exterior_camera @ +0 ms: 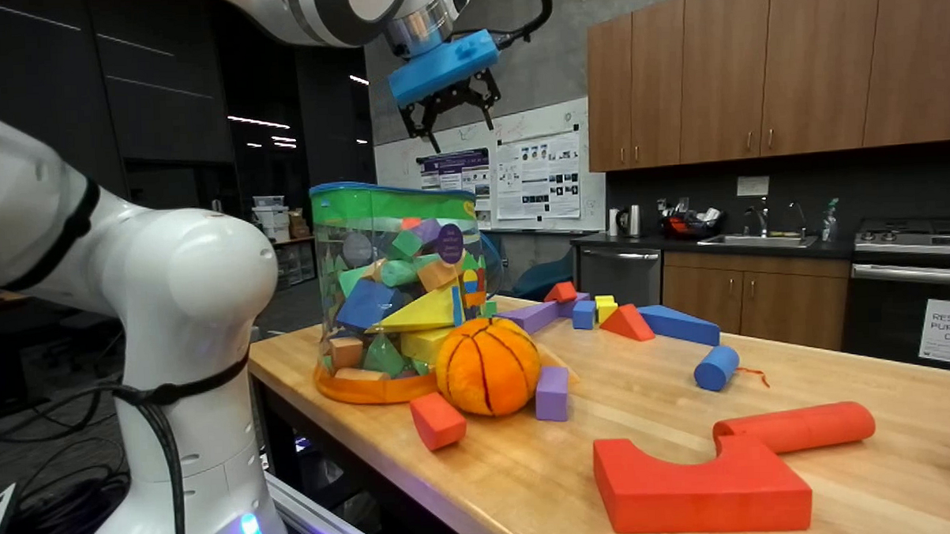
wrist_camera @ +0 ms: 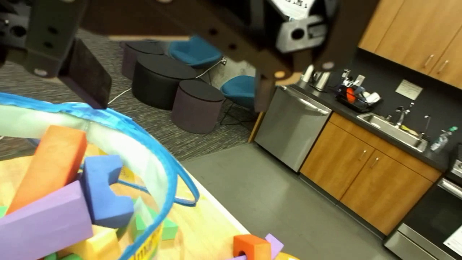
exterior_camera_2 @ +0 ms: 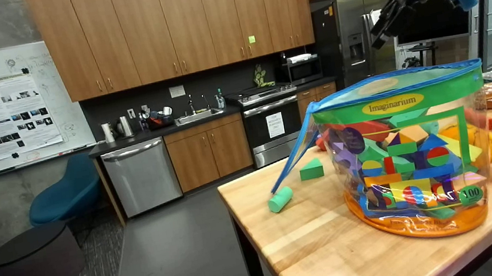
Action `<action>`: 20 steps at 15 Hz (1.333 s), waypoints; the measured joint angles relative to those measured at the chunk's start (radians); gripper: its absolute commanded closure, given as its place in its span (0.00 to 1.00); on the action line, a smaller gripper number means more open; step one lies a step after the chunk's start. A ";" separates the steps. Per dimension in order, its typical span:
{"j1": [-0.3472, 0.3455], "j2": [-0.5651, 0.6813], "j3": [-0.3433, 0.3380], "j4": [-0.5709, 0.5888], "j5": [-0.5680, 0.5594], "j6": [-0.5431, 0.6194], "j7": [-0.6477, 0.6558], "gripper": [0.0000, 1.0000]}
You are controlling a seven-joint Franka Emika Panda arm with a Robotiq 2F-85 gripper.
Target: Pick up the blue square block with a curve and place it in the blocks bag
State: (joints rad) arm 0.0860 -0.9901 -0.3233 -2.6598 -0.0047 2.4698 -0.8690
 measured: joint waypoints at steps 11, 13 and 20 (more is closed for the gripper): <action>-0.159 0.062 -0.044 0.055 -0.029 0.051 0.245 0.00; -0.205 0.091 -0.047 0.084 -0.059 0.019 0.291 0.00; -0.252 0.186 -0.109 0.162 -0.090 -0.189 0.330 0.00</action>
State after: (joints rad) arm -0.1659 -0.8038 -0.4324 -2.4976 -0.0952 2.2807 -0.5394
